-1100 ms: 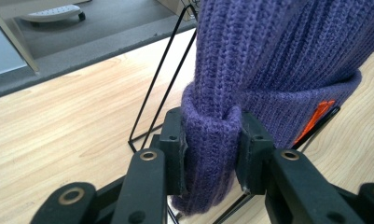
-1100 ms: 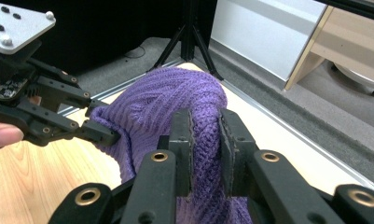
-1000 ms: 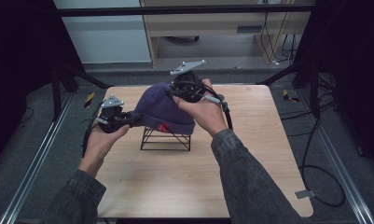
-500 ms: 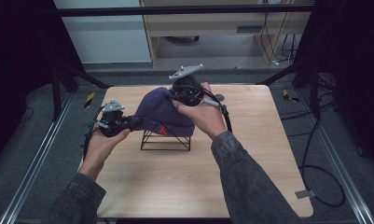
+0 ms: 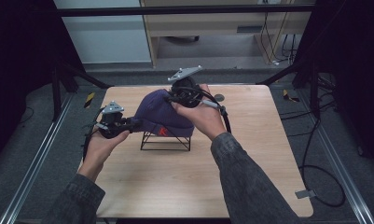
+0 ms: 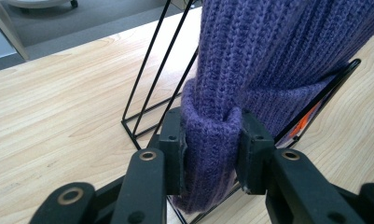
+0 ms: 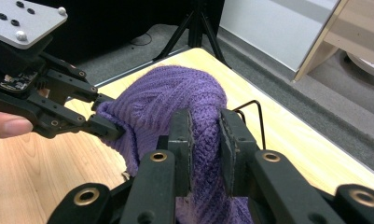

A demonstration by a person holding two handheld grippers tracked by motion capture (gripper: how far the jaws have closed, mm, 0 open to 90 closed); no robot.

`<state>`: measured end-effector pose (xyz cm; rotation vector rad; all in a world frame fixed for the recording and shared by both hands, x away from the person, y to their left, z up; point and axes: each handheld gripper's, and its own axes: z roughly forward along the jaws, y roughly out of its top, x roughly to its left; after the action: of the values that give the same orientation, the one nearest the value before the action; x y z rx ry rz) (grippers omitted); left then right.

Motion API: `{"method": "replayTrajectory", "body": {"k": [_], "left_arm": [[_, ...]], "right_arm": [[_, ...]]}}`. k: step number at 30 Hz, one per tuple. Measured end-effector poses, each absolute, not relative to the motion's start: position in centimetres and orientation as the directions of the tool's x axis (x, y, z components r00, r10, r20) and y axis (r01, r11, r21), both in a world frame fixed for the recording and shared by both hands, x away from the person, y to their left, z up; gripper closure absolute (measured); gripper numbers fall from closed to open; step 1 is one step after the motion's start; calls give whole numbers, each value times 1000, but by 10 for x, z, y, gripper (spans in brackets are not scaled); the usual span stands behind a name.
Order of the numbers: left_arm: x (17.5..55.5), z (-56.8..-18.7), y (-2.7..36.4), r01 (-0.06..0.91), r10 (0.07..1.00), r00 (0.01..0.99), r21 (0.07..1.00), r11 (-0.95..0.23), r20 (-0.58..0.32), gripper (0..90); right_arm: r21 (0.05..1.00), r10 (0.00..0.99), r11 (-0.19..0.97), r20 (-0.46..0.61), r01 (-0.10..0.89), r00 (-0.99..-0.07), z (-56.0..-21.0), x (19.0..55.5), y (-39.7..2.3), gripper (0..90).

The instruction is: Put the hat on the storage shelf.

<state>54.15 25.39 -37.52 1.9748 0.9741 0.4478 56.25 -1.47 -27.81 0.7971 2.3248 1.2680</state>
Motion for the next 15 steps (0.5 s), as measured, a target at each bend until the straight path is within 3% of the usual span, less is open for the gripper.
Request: {"method": "replayTrajectory", "body": {"k": [15], "left_arm": [[539,-385,257,465,754,653,822,-329,-68,653]], "right_arm": [[841,629,445,-48,308,-776,-285,561,-10,764]]}}
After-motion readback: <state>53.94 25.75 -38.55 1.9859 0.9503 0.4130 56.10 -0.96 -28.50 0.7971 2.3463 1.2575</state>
